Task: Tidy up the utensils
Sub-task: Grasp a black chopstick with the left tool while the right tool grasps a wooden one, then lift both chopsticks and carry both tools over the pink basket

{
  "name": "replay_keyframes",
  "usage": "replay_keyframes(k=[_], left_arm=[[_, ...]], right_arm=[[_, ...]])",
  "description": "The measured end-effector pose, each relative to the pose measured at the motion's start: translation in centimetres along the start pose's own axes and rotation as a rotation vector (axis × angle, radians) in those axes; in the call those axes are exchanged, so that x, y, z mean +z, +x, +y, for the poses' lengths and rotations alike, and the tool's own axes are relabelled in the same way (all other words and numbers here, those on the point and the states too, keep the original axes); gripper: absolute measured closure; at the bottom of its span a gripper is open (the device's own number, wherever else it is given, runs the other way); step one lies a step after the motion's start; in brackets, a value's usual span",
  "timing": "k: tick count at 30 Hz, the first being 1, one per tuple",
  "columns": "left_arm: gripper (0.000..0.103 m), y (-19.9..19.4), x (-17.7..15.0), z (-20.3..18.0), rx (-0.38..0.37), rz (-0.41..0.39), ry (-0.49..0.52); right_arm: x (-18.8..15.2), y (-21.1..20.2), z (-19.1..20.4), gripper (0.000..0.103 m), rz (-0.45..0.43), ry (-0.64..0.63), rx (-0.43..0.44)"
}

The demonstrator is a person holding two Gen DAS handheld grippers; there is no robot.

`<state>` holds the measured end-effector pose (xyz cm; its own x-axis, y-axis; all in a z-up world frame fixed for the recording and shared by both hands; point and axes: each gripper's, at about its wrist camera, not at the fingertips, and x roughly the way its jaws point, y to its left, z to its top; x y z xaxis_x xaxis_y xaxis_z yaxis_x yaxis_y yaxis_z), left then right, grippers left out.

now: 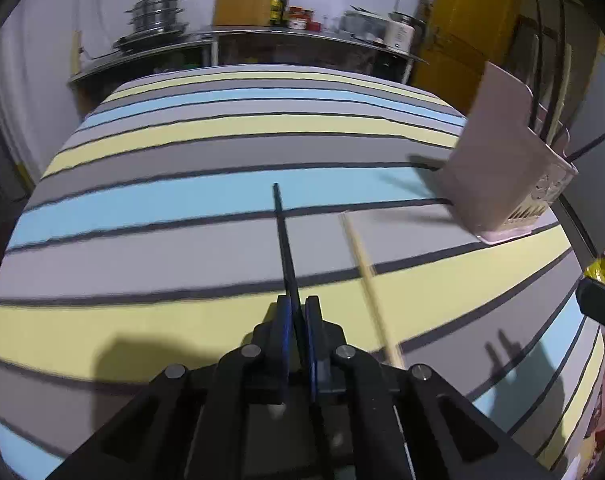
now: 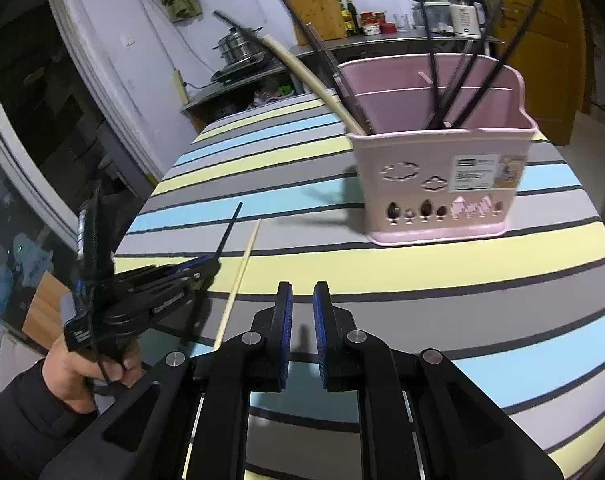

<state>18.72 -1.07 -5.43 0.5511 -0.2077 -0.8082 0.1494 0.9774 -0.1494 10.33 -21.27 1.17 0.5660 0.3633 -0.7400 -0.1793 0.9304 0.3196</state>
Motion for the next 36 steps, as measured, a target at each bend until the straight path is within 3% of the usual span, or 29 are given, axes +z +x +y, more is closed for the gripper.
replay_keyframes(k=[8, 12, 18, 23, 36], left_arm=[[0.097, -2.5, -2.0, 5.5, 0.052, -0.009, -0.144], [0.097, -2.6, -1.8, 6.5, 0.03, 0.011, -0.169], [0.097, -1.8, -0.4, 7.2, 0.026, 0.031, -0.166], [0.097, -1.2, 0.3, 6.9, 0.04, 0.032, -0.13], [0.096, -0.7, 0.8, 6.5, 0.068, 0.044, -0.077]], right_arm=[[1.0, 4.3, 3.0, 0.092, 0.057, -0.06, 0.042], [2.0, 7.4, 4.6, 0.092, 0.09, -0.082, 0.054], [3.2, 11.9, 5.7, 0.092, 0.15, -0.071, 0.056], [3.8, 14.7, 5.8, 0.092, 0.191, -0.075, -0.002], [6.0, 16.4, 7.4, 0.095, 0.249, -0.162, -0.117]])
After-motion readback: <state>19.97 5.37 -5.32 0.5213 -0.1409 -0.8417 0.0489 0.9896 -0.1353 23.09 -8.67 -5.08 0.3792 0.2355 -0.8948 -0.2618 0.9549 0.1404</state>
